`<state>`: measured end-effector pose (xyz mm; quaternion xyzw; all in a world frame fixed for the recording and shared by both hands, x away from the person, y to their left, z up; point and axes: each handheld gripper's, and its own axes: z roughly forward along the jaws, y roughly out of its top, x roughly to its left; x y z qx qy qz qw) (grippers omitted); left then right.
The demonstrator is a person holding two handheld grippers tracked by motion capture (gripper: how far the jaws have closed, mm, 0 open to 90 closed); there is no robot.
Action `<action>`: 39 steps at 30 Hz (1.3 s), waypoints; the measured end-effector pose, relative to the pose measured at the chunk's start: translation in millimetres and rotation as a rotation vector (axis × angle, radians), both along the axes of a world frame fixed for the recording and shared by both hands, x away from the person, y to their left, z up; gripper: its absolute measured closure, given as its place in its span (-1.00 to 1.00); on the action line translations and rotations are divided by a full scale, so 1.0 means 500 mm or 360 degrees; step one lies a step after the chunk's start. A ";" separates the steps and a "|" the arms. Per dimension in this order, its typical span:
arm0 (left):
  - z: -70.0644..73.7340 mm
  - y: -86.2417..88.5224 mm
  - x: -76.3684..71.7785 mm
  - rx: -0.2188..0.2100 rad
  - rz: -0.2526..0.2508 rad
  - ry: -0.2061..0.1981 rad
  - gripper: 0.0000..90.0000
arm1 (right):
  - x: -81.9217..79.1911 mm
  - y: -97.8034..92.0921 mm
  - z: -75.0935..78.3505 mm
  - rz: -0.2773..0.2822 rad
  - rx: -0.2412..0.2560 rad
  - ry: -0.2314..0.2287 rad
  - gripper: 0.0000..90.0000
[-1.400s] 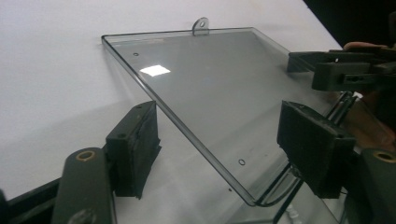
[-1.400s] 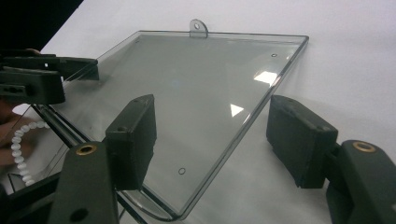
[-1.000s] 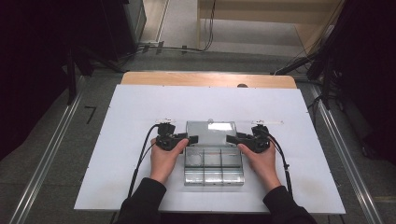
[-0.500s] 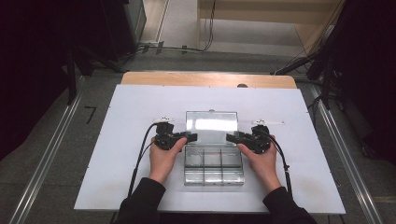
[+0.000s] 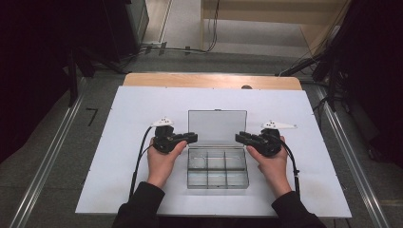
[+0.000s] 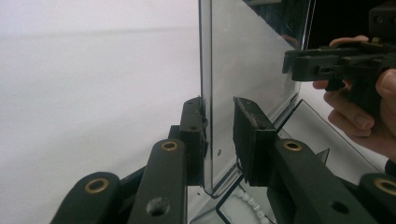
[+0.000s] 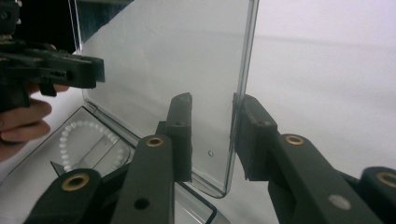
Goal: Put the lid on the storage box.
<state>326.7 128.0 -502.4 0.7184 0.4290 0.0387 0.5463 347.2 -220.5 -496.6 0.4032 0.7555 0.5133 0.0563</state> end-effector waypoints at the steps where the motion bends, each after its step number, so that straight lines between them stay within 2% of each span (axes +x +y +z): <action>1: 0.001 0.000 -0.001 -0.0002 -0.0004 -0.0002 0.65 | -0.001 -0.001 0.000 0.0010 -0.0003 -0.0007 0.51; 5: 0.010 -0.004 0.002 0.0046 -0.0001 -0.0017 0.60 | -0.007 -0.003 0.001 0.0022 -0.0027 -0.0058 0.52; 9: 0.040 -0.006 0.012 0.0019 0.0010 -0.0056 0.45 | -0.011 -0.002 0.001 0.0025 -0.0049 -0.0108 0.52; 12: 0.061 -0.012 0.024 0.0024 0.0017 -0.0078 0.43 | -0.014 -0.001 0.001 0.0028 -0.0070 -0.0143 0.52; 16: 0.077 -0.013 0.027 -0.0025 0.0058 -0.0107 0.38 | -0.015 0.000 0.001 0.0029 -0.0082 -0.0159 0.51; 19: 0.078 -0.014 0.020 0.0004 0.0060 -0.0136 0.46 | -0.016 0.000 0.003 0.0027 -0.0089 -0.0154 0.51; 24: 0.078 -0.009 0.007 -0.0008 0.0016 -0.0175 0.52 | -0.019 0.002 0.013 0.0039 -0.0115 -0.0164 0.41; 27: 0.082 -0.009 -0.002 0.0004 -0.0005 -0.0205 0.51 | -0.021 0.003 0.025 0.0045 -0.0093 -0.0165 0.28; 32: 0.081 -0.008 -0.018 -0.0010 -0.0034 -0.0253 0.49 | -0.025 0.005 0.050 0.0037 -0.0109 -0.0187 0.11; 39: 0.080 -0.009 -0.038 -0.0030 -0.0064 -0.0295 0.42 | -0.039 0.007 0.082 0.0053 -0.0087 -0.0234 0.07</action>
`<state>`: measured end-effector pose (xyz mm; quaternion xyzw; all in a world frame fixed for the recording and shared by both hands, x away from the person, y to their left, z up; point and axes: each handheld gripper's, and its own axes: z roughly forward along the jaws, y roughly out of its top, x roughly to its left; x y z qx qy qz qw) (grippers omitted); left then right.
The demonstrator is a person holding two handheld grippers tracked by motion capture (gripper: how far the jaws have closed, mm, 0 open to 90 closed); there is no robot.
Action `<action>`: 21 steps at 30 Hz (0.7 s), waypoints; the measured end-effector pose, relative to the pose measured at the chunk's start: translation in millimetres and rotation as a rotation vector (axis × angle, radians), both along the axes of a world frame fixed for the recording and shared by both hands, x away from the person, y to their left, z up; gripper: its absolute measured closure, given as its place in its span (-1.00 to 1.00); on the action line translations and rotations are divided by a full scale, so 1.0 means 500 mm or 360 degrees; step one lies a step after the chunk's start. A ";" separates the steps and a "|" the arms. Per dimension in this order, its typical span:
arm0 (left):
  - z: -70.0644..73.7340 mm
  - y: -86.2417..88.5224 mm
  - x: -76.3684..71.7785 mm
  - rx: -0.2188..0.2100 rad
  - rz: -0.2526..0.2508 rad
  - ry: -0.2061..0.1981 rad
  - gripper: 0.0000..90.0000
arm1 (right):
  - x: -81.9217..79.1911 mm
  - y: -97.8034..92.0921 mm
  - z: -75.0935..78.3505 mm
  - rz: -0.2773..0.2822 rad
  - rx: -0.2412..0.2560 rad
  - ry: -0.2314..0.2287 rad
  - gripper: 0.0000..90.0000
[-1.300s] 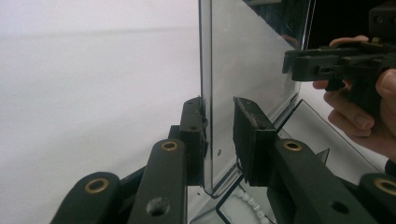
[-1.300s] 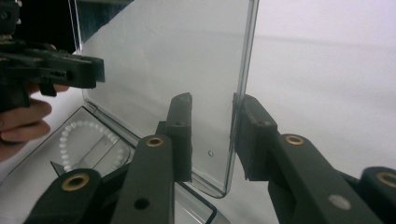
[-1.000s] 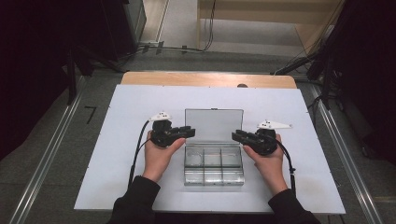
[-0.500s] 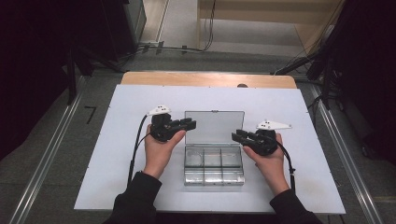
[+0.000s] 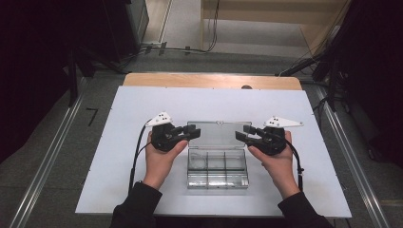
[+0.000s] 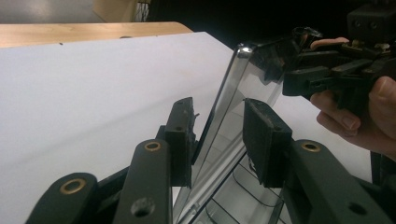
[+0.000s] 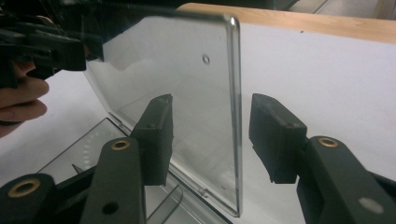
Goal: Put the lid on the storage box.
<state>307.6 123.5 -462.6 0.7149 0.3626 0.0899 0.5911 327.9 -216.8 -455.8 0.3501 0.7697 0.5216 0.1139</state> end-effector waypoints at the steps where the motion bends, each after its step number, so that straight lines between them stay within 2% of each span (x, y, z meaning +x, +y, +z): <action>1: 0.000 0.000 -0.002 0.0001 -0.0001 -0.0006 0.41 | -0.002 0.002 0.003 0.0010 0.0002 -0.0007 0.07; 5: -0.001 -0.001 -0.011 -0.0003 -0.0016 -0.0013 0.38 | -0.015 0.012 0.008 0.0041 -0.0013 -0.0036 0.08; 13: -0.002 0.003 -0.024 -0.0001 -0.0050 -0.0025 0.34 | -0.033 0.016 0.014 0.0041 -0.0045 -0.0065 0.11; 21: -0.006 0.008 -0.044 0.0022 -0.0047 -0.0033 0.05 | -0.051 0.011 0.012 0.0048 -0.0042 -0.0076 0.12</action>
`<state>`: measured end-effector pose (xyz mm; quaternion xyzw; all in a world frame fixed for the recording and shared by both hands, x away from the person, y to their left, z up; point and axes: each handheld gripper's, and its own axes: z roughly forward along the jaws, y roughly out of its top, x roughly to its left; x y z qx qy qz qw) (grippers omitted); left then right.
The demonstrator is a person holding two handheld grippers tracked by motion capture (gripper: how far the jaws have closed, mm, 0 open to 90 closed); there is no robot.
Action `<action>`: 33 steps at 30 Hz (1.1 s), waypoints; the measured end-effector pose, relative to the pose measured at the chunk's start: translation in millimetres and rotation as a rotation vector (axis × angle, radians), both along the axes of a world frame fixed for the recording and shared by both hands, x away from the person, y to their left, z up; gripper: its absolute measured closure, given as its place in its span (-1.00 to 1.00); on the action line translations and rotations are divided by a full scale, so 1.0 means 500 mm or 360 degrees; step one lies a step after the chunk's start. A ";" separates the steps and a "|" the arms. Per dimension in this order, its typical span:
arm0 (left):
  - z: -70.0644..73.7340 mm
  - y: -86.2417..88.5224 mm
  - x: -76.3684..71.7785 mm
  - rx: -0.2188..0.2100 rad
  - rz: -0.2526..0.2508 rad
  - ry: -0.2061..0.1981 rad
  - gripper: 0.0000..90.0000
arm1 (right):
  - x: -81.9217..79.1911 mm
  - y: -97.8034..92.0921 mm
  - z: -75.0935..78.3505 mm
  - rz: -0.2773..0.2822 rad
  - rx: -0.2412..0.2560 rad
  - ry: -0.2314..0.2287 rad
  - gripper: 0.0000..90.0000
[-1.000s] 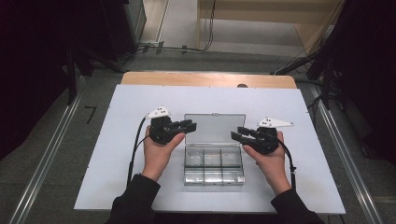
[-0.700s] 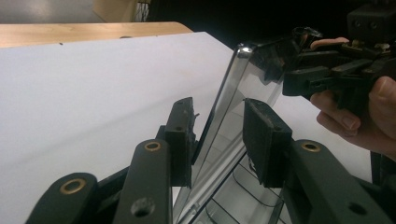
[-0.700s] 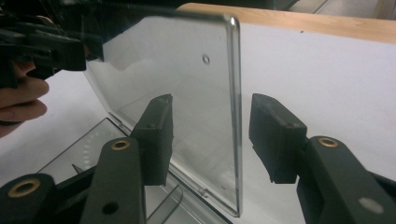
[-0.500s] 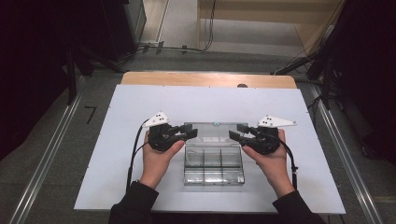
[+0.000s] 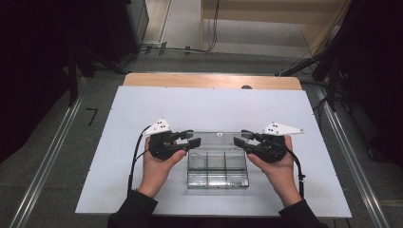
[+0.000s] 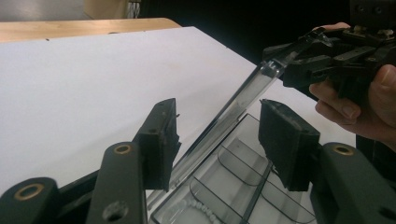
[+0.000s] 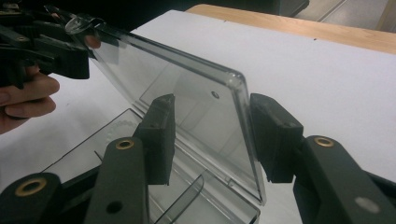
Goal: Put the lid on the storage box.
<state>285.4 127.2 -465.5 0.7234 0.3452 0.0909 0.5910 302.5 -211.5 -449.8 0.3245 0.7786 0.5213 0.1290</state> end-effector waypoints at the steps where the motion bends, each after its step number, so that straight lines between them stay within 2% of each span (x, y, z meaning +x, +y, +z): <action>1: 0.000 0.003 -0.004 0.0007 0.0009 -0.0006 0.02 | -0.002 -0.001 -0.001 0.0006 0.0000 -0.0005 0.12; 5: -0.005 0.020 -0.021 0.0044 0.0029 -0.0018 0.01 | -0.012 -0.002 -0.002 0.0012 -0.0010 -0.0003 0.11; 8: -0.013 0.034 -0.036 0.0038 0.0043 -0.0016 0.03 | -0.019 -0.003 -0.003 0.0011 -0.0021 -0.0012 0.10; 14: -0.030 0.053 -0.066 0.0063 0.0072 0.0004 0.20 | -0.031 -0.004 -0.006 0.0011 -0.0024 -0.0011 0.08; 21: -0.044 0.053 -0.086 0.0021 0.0034 0.0033 0.59 | -0.042 -0.007 -0.012 0.0007 -0.0022 -0.0026 0.05; 27: -0.046 0.037 -0.092 0.0044 -0.0055 0.0011 0.97 | -0.051 -0.008 -0.018 -0.0002 -0.0026 -0.0035 0.02; 33: -0.042 0.034 -0.092 0.0000 -0.0076 0.0014 1.00 | -0.056 -0.015 -0.026 -0.0011 -0.0006 -0.0028 0.01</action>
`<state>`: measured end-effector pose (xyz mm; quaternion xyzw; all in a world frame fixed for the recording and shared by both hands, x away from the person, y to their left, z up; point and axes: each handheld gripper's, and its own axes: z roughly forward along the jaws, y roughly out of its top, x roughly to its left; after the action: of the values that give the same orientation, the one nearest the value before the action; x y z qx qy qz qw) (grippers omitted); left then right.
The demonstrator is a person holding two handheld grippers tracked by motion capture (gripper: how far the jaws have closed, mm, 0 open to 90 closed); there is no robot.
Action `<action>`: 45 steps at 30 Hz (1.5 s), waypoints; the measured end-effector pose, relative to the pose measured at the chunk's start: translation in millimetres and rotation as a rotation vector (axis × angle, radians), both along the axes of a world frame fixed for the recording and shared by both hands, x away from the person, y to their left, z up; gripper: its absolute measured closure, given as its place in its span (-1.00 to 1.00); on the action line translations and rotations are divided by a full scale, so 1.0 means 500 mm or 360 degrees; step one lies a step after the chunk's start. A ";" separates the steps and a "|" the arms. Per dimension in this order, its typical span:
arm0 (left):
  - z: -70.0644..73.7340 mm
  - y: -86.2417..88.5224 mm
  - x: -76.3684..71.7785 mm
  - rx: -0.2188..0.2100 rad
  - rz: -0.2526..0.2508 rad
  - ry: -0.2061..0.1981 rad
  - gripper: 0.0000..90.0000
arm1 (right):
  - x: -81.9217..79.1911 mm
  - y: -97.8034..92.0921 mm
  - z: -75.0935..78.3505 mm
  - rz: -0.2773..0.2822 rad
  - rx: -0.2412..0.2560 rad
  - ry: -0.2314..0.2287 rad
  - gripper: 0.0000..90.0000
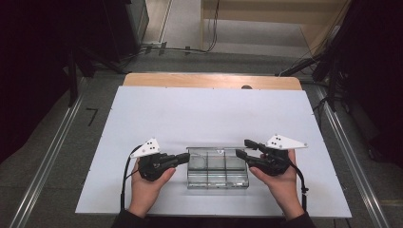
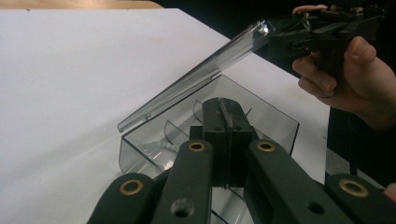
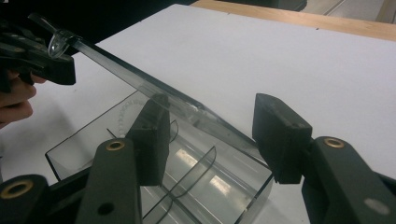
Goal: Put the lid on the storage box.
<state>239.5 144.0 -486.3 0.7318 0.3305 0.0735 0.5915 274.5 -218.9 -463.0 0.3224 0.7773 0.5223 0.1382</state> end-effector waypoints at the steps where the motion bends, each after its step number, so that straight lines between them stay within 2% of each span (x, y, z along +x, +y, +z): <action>1: 0.000 0.000 0.000 -0.0005 -0.0001 0.0001 1.00 | 0.000 -0.001 -0.001 -0.0001 0.0000 0.0002 0.01; 17: -0.008 -0.005 0.001 -0.0020 -0.0034 0.0010 1.00 | -0.024 -0.006 -0.009 0.0009 -0.0038 -0.0004 -0.09; 23: -0.010 -0.004 0.001 -0.0019 -0.0045 0.0011 1.00 | -0.033 -0.022 -0.004 0.0027 -0.0003 0.0004 -0.14; 31: -0.011 -0.003 0.000 -0.0034 -0.0047 0.0010 1.00 | -0.043 -0.046 -0.017 0.0011 -0.0031 0.0029 -0.17; 41: -0.008 0.001 -0.002 -0.0041 -0.0052 0.0005 1.00 | -0.051 -0.067 -0.037 -0.0064 -0.0068 0.0110 0.21; 45: -0.007 0.003 -0.003 -0.0042 -0.0055 -0.0004 1.00 | -0.053 -0.073 -0.045 -0.0064 -0.0050 0.0161 0.51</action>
<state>237.9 145.4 -490.0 0.7294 0.3181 0.0598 0.6027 248.0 -255.2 -485.4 0.3618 0.7847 0.4902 0.1142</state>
